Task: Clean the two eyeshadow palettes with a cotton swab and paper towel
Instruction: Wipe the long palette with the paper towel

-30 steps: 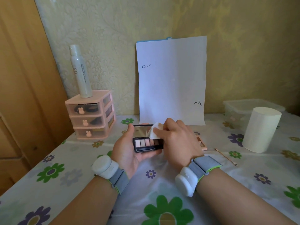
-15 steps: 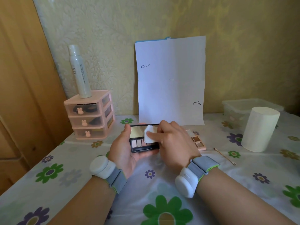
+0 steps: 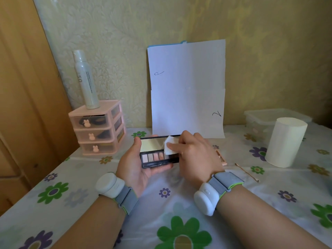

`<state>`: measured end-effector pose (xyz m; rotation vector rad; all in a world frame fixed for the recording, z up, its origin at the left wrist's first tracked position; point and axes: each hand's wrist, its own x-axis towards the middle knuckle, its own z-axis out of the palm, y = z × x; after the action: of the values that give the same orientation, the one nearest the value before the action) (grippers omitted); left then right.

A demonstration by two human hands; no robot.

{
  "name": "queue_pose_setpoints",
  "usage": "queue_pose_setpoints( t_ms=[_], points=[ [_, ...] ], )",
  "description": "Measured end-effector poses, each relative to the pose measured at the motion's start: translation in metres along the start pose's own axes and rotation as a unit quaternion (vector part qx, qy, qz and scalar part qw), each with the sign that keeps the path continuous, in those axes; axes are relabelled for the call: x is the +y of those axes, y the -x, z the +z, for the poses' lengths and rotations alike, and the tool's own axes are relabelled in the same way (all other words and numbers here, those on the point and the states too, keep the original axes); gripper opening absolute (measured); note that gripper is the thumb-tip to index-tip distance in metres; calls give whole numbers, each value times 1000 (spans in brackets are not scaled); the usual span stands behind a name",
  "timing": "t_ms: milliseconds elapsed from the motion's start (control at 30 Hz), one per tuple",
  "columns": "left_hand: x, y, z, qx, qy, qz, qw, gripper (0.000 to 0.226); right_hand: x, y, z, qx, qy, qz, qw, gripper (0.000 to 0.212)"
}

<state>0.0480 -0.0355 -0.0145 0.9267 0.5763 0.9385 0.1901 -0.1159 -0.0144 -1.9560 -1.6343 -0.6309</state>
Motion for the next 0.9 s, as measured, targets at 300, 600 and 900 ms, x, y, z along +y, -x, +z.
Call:
queue_pose_setpoints(
  t_ms=[300,600,900],
  points=[
    [-1,0,1,-14,-5,-7,1000,57,-6,0,-2,-9,4,-23,1000,43],
    [0,2,2,1,-15,-3,1000,55,2,0,0,7,-4,20,1000,43],
    [4,4,5,11,-3,6,1000,52,24,2,1,-13,21,66,997,45]
  ],
)
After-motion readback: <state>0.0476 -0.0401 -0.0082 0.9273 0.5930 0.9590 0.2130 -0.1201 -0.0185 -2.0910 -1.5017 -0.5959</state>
